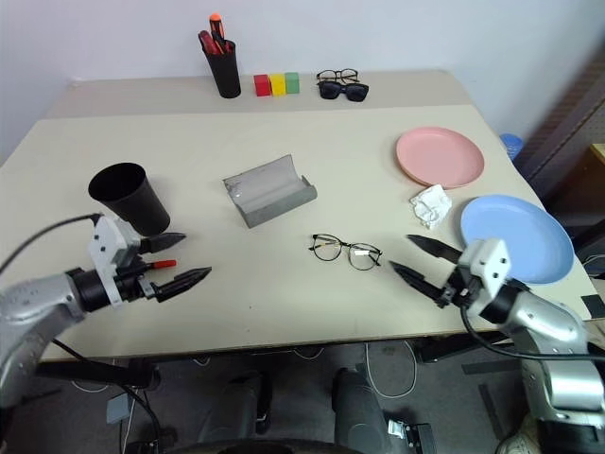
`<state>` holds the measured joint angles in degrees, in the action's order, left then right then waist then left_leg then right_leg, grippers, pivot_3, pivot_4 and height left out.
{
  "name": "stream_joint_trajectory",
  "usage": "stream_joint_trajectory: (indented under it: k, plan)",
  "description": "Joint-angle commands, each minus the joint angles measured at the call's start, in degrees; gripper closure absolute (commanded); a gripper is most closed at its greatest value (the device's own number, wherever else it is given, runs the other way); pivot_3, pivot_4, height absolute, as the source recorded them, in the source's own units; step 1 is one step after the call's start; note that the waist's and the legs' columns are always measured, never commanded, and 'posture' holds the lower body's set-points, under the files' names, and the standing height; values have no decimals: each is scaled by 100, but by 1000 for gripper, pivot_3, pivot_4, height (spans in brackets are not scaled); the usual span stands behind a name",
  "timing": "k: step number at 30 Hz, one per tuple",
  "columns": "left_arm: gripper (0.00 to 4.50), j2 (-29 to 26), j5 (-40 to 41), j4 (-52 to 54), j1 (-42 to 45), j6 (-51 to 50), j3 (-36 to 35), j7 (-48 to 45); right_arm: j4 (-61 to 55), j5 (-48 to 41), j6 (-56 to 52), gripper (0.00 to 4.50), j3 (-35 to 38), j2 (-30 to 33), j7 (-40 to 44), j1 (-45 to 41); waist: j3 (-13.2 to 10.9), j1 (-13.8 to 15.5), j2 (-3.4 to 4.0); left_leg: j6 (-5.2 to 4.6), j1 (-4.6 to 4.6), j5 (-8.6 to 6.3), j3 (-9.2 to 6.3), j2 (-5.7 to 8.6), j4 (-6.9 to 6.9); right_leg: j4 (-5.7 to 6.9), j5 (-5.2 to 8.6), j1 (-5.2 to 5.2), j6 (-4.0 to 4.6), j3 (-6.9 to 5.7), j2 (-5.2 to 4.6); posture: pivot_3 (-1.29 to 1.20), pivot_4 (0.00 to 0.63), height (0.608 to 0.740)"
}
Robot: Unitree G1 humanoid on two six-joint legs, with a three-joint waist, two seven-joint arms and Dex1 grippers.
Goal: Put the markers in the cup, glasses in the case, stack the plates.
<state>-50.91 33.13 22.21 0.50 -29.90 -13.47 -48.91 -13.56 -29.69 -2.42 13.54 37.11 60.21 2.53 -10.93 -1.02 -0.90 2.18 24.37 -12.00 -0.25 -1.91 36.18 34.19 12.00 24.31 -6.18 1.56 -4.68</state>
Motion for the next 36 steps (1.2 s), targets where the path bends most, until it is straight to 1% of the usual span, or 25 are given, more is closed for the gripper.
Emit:
stream_joint_trajectory:
  k: [1,2,5,7,11,14,18,24,27,31,34,36]
  plan:
    - [0,-761,-219,-922,793,216,210,-1131,108,-80,-11,1801,-538,-39,476,-495,-2,4,-1,0,3,0,0,0,0,3,-11,3,18,-1,-1,0,150,740]
    - [0,-984,-310,-1244,1084,276,356,-1459,162,-49,-6,1801,-699,-64,585,-614,-2,17,-2,-1,5,0,1,0,-2,0,-12,7,19,-2,0,0,150,740]
    - [0,-1422,-602,-2008,1745,524,792,-2356,238,-12,-34,1801,-1025,-115,762,-845,-3,33,-3,-1,8,0,4,2,-7,-2,-10,7,17,-5,-3,0,150,740]
    - [0,-1625,-905,-2502,2210,652,1166,-2860,299,65,11,1801,-1202,-157,819,-967,-3,28,-2,-1,12,0,9,2,-12,-2,-10,11,16,-5,-3,0,150,740]
    - [0,-1651,-1474,-3405,2882,1018,1735,-3498,330,160,75,1801,-1323,-205,800,-1024,-3,28,-3,-2,11,1,7,1,-9,11,-9,13,14,-6,1,0,150,740]
    - [0,-1592,-1810,-3821,3164,1227,2047,-3849,286,175,89,1801,-1312,-225,744,-969,-3,27,-3,-2,9,2,7,0,0,22,-9,13,14,-6,2,0,150,740]
    - [0,-1542,-2311,-4069,3399,1454,2430,-4090,164,177,68,1801,-1255,-229,613,-865,-3,29,-4,-2,10,2,7,0,2,24,-9,13,14,-6,1,0,150,740]
    - [0,-1351,-3136,-4268,3707,1636,2921,-4002,39,168,34,1801,-1209,-213,437,-772,-2,37,-5,-3,10,2,6,0,4,29,-9,13,13,-5,1,0,150,740]
    - [0,-1307,-3421,-4154,3740,1634,3052,-3974,-48,150,-22,1801,-1185,-188,350,-739,-2,36,-6,-3,9,2,6,0,4,32,-9,13,13,-5,1,0,150,740]
    - [0,-1263,-3544,-3965,3696,1536,3086,-4036,-132,130,-117,1801,-1156,-176,243,-779,-2,32,-7,-3,9,3,5,-1,5,34,-9,13,12,-6,2,0,150,740]
    - [853,-1219,-3652,-3968,3669,1579,3075,-3951,-162,119,-174,1735,-1146,-173,194,-821,-2,33,-7,-3,8,3,5,-1,5,35,-9,14,12,-5,2,0,150,740]
    - [1830,-1223,-3692,-3953,3624,1576,3057,-3951,-165,118,-197,1735,-1142,-172,179,-840,-2,32,-7,-3,8,3,5,-1,6,37,-9,13,12,-6,2,0,150,740]
